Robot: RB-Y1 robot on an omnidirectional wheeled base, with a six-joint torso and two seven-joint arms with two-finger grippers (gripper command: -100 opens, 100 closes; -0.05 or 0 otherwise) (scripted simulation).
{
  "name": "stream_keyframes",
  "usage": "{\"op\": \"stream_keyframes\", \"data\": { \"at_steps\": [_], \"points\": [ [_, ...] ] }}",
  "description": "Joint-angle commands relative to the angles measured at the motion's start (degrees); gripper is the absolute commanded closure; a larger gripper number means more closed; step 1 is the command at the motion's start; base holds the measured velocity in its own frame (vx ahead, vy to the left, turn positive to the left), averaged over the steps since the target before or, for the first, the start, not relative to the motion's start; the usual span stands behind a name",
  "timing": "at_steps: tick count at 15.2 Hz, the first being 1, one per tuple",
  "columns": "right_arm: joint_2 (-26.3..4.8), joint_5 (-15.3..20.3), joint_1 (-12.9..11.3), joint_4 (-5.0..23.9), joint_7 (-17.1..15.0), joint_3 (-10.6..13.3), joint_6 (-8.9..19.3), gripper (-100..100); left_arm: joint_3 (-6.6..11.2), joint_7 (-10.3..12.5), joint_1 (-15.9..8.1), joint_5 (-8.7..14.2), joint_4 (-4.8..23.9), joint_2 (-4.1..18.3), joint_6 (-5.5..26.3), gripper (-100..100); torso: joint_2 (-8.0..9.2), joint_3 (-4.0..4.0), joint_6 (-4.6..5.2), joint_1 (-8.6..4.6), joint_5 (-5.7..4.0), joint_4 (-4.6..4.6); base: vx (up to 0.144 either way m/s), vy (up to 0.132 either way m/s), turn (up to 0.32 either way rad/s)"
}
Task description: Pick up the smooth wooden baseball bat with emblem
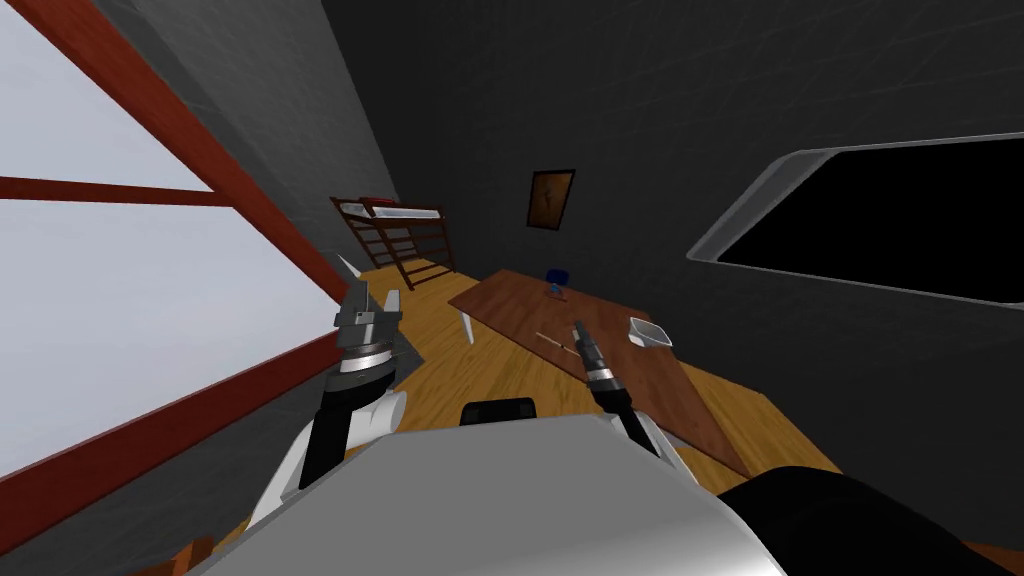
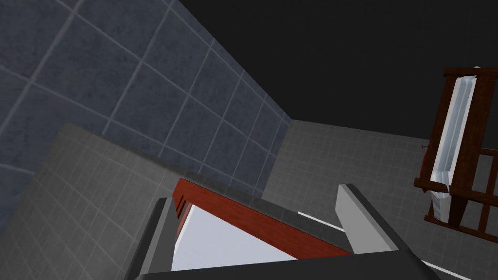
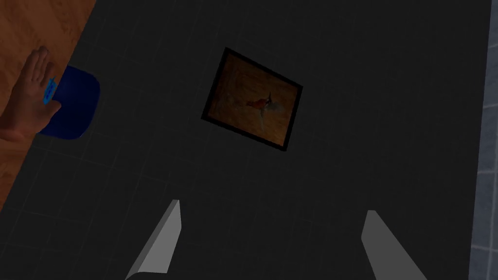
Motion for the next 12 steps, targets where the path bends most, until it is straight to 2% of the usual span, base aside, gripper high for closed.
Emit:
{"op": "stream_keyframes", "data": {
  "at_steps": [1, 2, 3, 4, 5, 6, 7, 8, 9, 11, 12],
  "points": [
    [-1.42, 1.51, 1.69, 2.86, 1.86, -0.17, -0.21, -100, 0.0, 0.0, 0.0, 0.0, 0.0, 0.0, 0.0, 0, 0.0, 0.0, 0.0, 0.0, 0.0, 0.0, 0.046, -0.014, 0.331],
    [-1.42, 1.51, 1.69, 3.13, 1.86, -0.17, -0.21, -100, 0.0, 0.0, 0.0, 0.0, 0.0, 0.0, 0.0, 0, -0.01, 0.0, -0.01, -0.01, -0.01, -0.01, 0.046, -0.019, 0.276],
    [-2.59, 2.55, 3.06, 5.37, 3.09, -0.44, -0.41, -100, 0.0, 0.0, 0.0, 0.0, 0.0, 0.0, 0.0, 0, -0.01, -0.01, 0.01, -0.02, 0.0, 0.0, 0.052, -0.014, 0.318],
    [-2.59, 2.55, 3.06, 5.37, 3.09, -0.44, -0.41, -100, 0.0, 0.0, 0.0, 0.0, 0.0, 0.0, 0.0, 0, -0.02, -0.01, 0.0, -0.02, 0.0, -0.01, 0.053, -0.013, 0.271],
    [-3.73, 3.62, 4.47, 7.2, 4.36, -0.71, -0.62, -100, 0.0, 0.0, 0.0, 0.0, 0.0, 0.0, 0.0, 0, -0.03, -0.02, 0.01, -0.01, 0.0, -0.01, 0.054, -0.015, 0.432],
    [-3.73, 3.62, 4.47, 7.68, 4.36, -0.71, -0.62, -100, 0.0, 0.0, -0.01, 0.0, 0.0, 0.0, 0.0, 0, -0.05, -0.03, -0.04, -0.01, 0.0, -0.01, 0.052, -0.028, 0.323],
    [-4.83, 4.72, 5.9, 9.65, 5.66, -0.97, -0.83, -100, 0.0, 0.0, 0.0, 0.0, 0.0, 0.0, 0.0, 0, -0.04, -0.03, 0.02, -0.03, -0.01, -0.01, 0.057, -0.028, 0.357],
    [-4.83, 4.72, 5.9, 10.05, 5.66, -0.97, -0.83, -100, 0.0, 0.0, 0.0, 0.0, 0.0, 0.0, 0.0, 0, -0.05, -0.03, 0.0, -0.05, -0.01, -0.02, 0.055, -0.029, 0.283],
    [-5.91, 5.85, 7.35, 11.95, 6.99, -1.22, -1.04, -100, 0.0, 0.0, 0.0, 0.0, 0.0, 0.0, 0.0, 0, -0.05, -0.03, 0.01, -0.05, -0.01, -0.01, 0.056, -0.029, 0.358],
    [-5.91, 5.85, 7.35, 12.48, 6.99, -1.22, -1.04, -100, 0.0, 0.0, 0.0, 0.0, 0.0, 0.0, 0.0, 0, -0.06, -0.04, 0.0, -0.07, -0.01, -0.01, 0.042, -0.032, 0.218],
    [-6.95, 7.0, 8.81, 14.39, 8.33, -1.44, -1.26, -100, 0.01, 0.0, 0.01, 0.0, 0.0, 0.0, 0.0, 0, -0.03, -0.02, 0.04, -0.04, -0.01, -0.01, 0.034, -0.023, 0.24]
  ]
}}
